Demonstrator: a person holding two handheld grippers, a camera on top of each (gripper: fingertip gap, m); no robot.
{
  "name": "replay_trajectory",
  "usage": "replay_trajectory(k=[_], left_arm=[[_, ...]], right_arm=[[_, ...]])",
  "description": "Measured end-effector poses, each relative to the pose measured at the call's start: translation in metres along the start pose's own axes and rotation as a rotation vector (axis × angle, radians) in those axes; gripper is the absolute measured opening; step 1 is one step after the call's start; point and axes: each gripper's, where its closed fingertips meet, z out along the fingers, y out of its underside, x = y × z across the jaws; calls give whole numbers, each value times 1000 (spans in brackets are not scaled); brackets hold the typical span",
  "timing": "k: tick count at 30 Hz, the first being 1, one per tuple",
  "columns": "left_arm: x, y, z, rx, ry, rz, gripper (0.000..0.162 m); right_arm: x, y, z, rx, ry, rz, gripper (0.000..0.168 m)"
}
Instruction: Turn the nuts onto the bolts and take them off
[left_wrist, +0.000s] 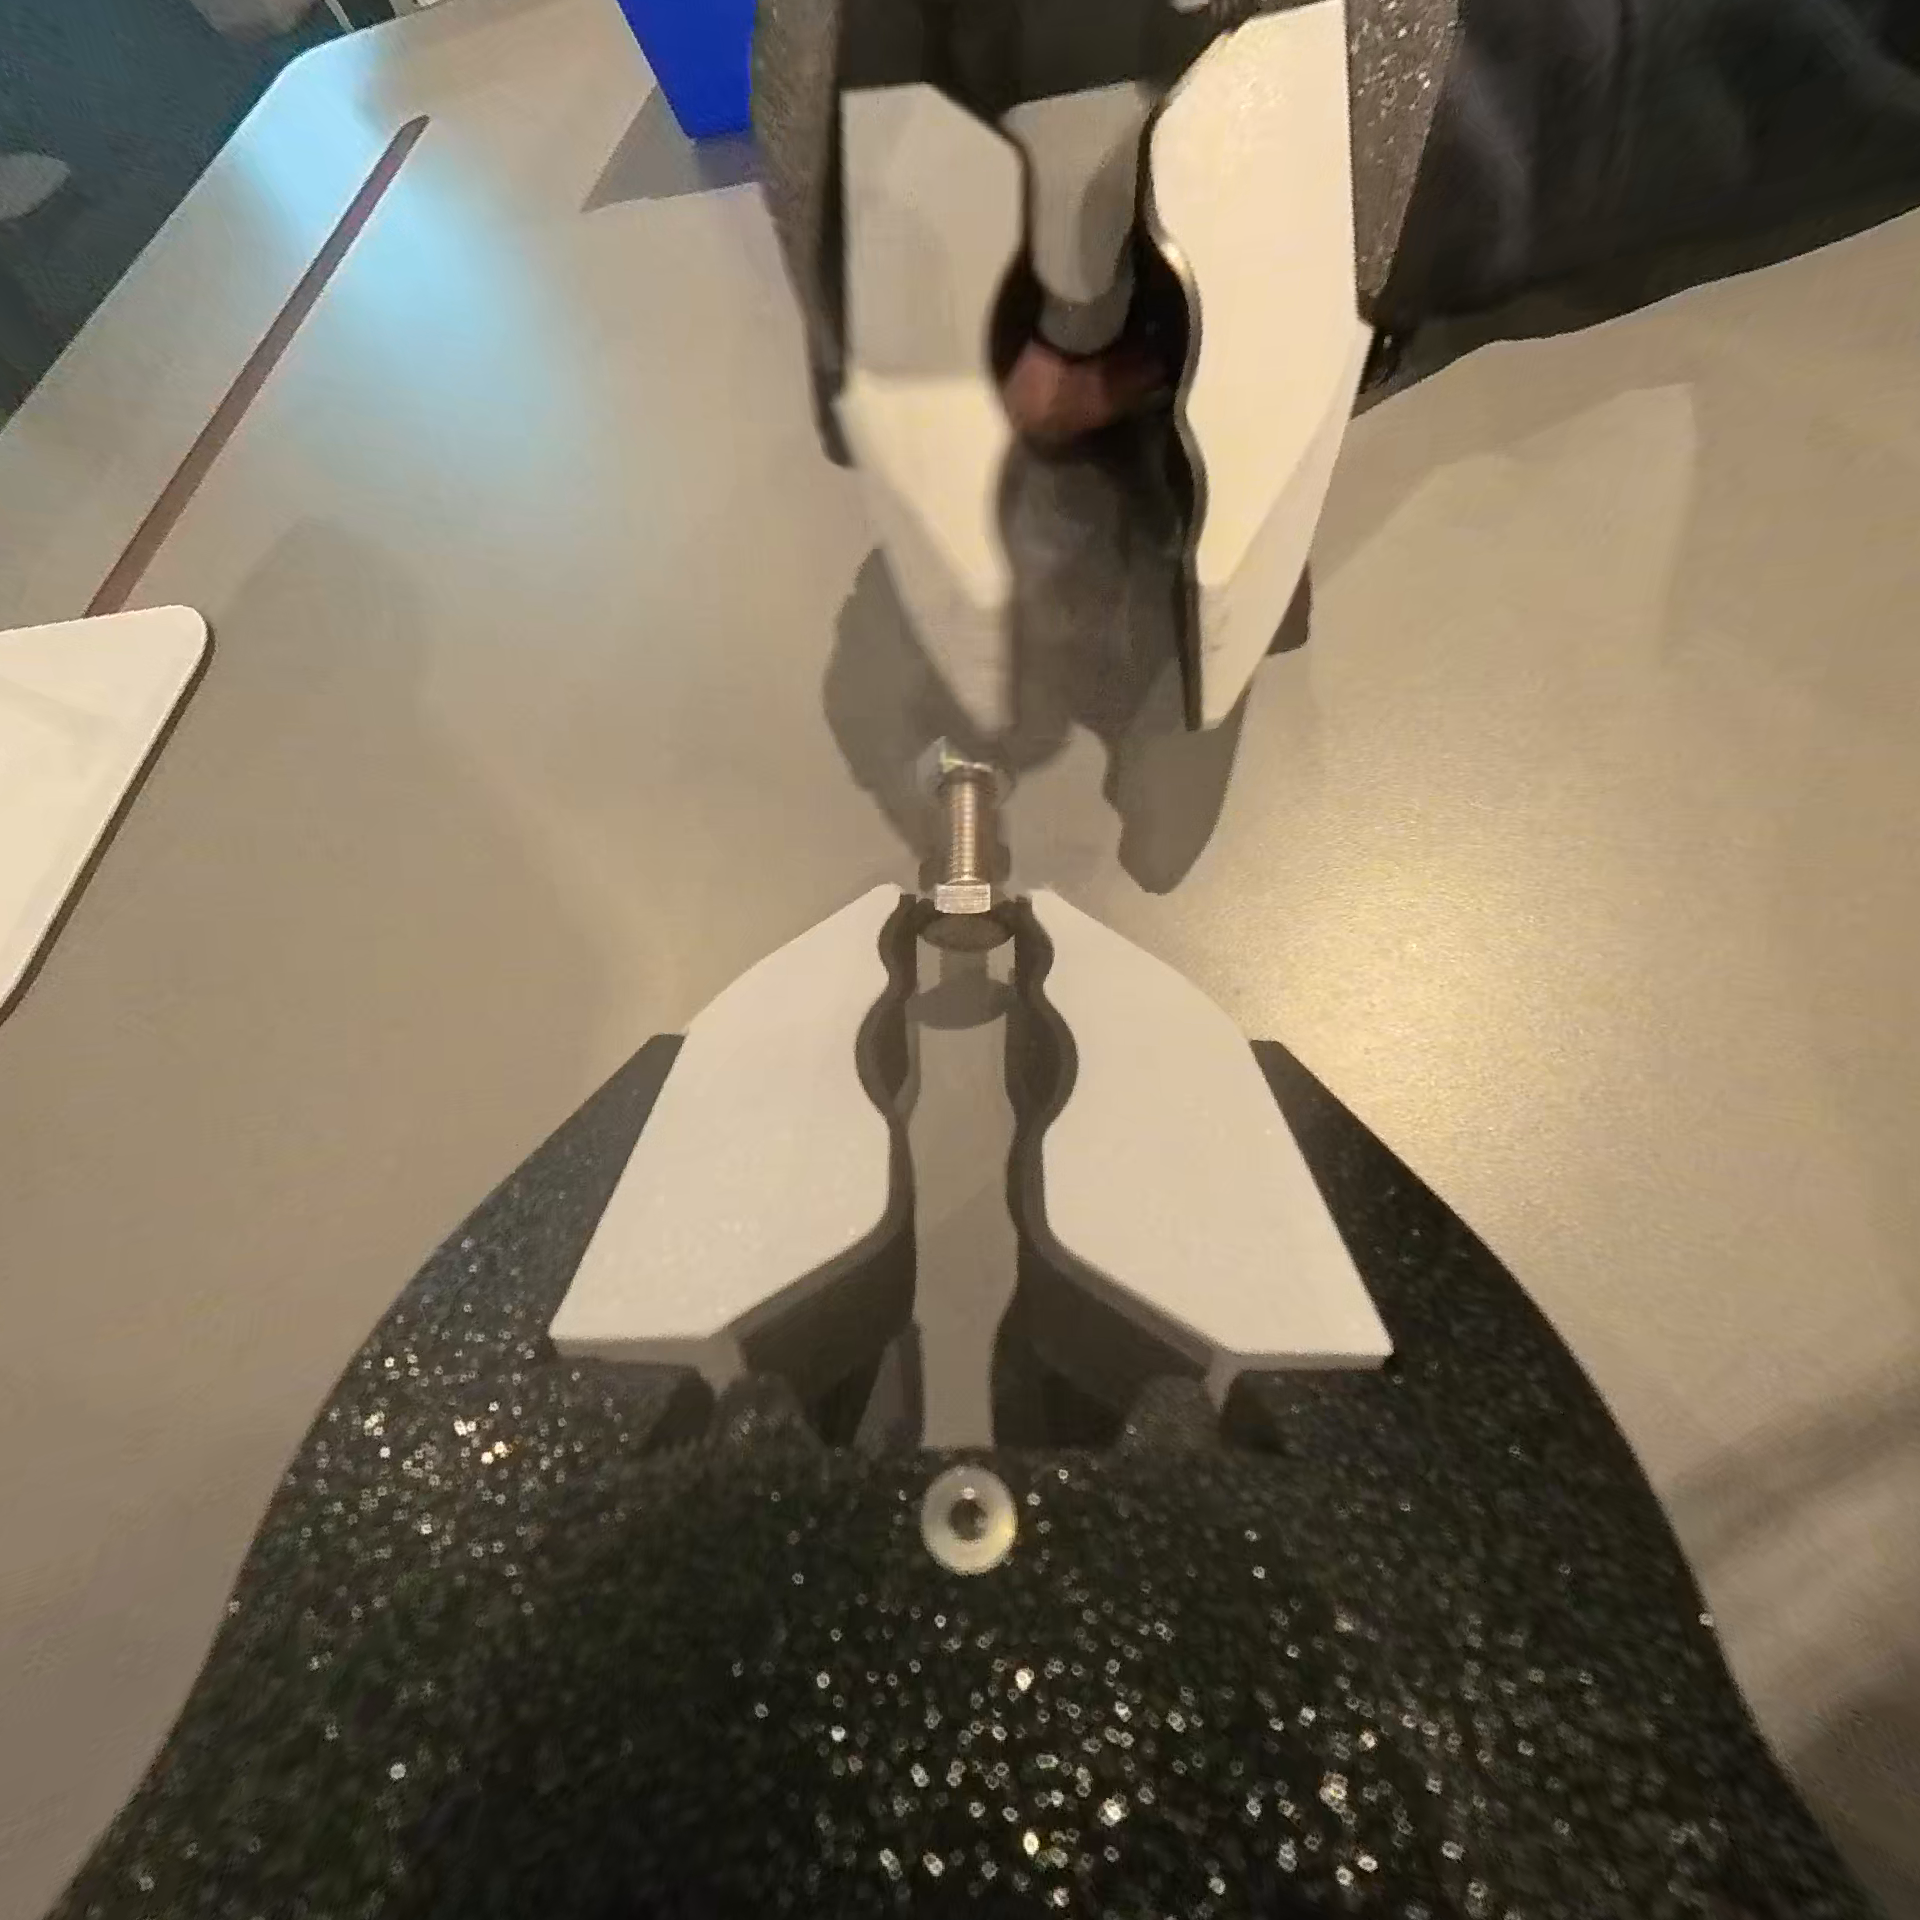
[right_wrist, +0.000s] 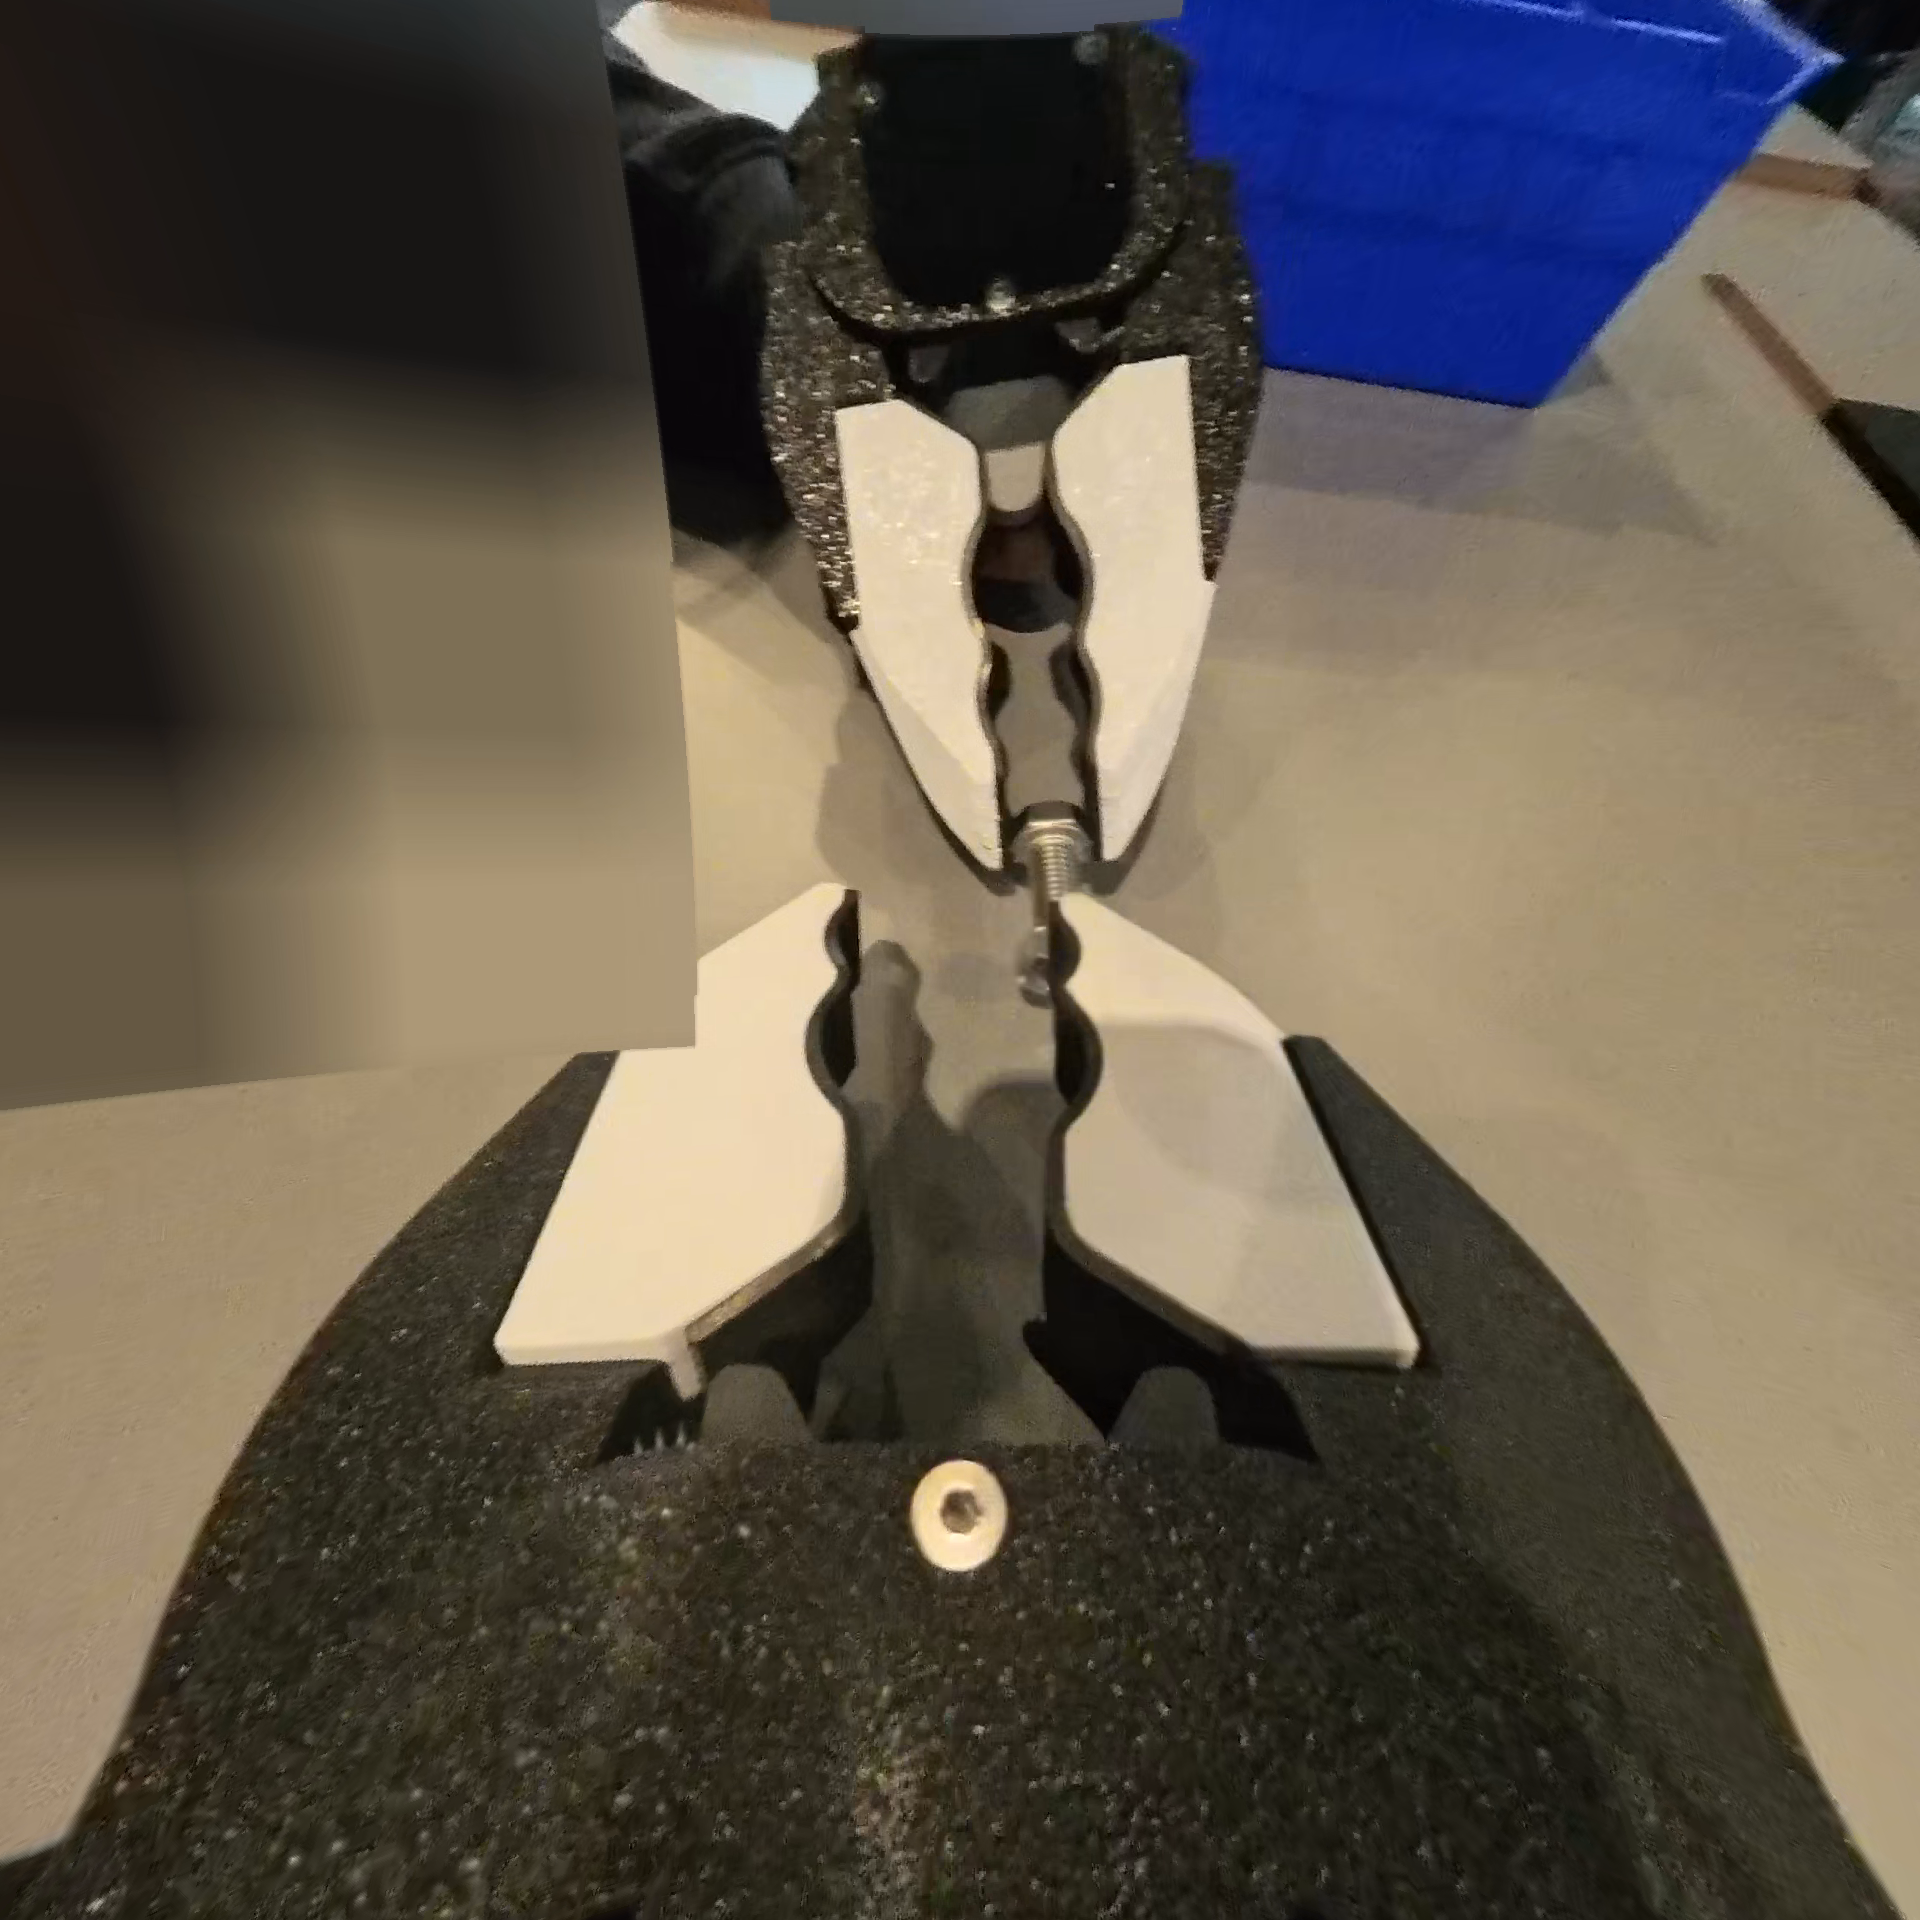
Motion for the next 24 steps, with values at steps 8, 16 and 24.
replay_trajectory(k=[8,16,24], left_arm=[[1,0,0,0,5,-1,17],[1,0,0,-1,6,-1,17],[1,0,0,1,6,2,17]], right_arm=[[-12,4,1,-27,-68,-42,4],[8,7,5,-55,73,-38,43],[9,4,2,-27,80,-53,33]])
